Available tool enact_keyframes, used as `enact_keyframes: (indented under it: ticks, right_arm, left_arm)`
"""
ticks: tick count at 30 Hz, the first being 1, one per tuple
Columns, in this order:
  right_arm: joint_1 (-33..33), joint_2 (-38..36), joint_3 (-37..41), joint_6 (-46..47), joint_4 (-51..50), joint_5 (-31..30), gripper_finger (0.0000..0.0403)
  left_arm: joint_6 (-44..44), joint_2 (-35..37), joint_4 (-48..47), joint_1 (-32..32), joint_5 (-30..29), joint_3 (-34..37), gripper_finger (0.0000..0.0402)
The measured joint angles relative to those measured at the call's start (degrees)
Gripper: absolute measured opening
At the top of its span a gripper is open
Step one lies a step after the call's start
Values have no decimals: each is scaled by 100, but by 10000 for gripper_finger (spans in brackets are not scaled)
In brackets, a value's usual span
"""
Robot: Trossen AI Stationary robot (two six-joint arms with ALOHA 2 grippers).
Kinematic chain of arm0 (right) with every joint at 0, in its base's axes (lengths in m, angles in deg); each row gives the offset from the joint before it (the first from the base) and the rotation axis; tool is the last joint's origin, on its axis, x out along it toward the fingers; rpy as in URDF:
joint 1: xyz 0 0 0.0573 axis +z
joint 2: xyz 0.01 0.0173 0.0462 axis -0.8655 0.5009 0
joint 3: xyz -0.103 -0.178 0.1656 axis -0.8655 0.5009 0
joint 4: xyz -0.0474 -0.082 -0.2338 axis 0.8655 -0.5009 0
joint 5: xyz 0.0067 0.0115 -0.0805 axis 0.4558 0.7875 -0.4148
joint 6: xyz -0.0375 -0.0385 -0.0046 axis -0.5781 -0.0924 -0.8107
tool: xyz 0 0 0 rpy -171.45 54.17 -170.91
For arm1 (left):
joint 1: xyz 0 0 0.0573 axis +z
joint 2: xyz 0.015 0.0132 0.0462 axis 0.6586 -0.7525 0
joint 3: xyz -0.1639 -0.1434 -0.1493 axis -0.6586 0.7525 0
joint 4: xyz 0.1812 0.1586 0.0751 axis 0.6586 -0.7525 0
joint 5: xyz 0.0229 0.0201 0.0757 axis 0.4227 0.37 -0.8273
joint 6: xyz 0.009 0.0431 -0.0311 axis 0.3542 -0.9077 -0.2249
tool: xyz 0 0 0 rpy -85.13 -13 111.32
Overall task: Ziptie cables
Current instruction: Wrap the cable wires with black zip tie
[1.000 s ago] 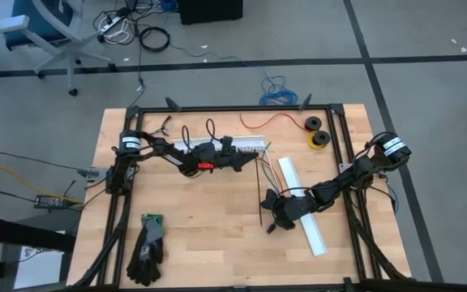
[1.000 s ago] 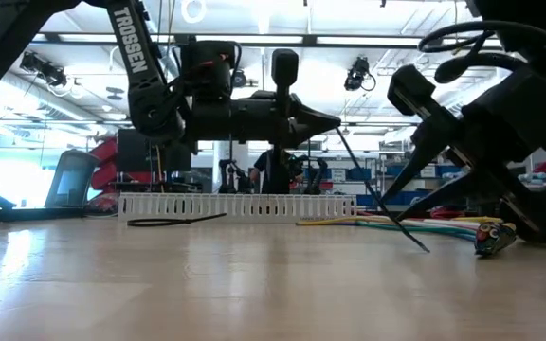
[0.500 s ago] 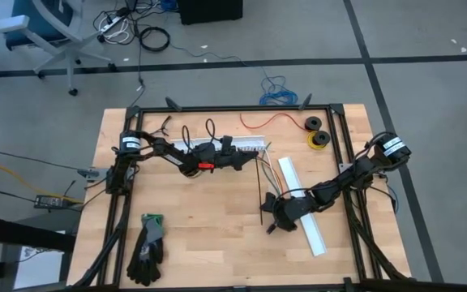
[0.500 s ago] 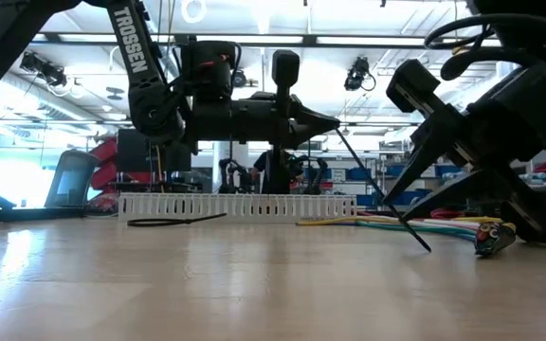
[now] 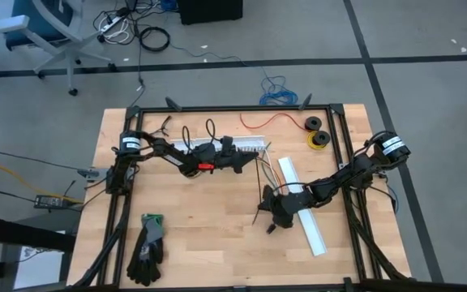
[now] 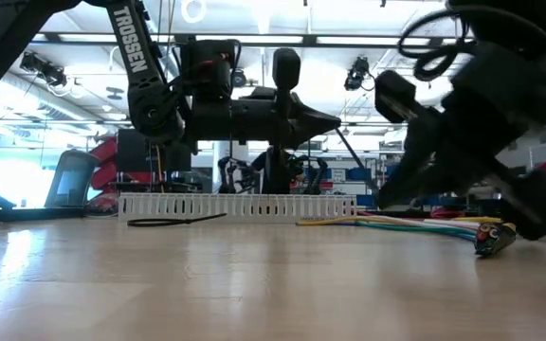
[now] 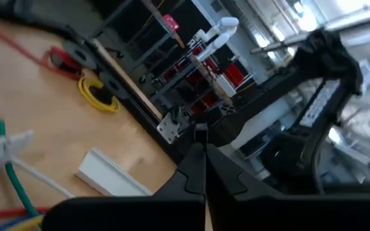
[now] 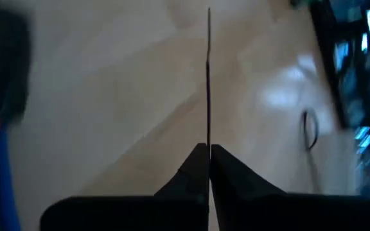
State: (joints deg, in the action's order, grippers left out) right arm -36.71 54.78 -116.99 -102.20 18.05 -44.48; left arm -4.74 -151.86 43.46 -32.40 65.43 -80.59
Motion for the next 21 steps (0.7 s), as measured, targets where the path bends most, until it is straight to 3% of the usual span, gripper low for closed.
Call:
enact_keyframes:
  ticks: [9, 17, 21]
  right_arm:
    - [-260, -212, 292, 3648, 302, -314, 0]
    - [-348, -470, 1617, 5820, 3250, -320, 0]
    - [-571, -472, 1628, 6425, 3496, 87, 0]
  left_arm:
    - [-2012, 2, 208, -181, -72, 19, 1]
    - [-5009, 59, 584, -1007, -892, 218, 1]
    - [-5930, 59, 520, -1365, -1243, 63, 1]
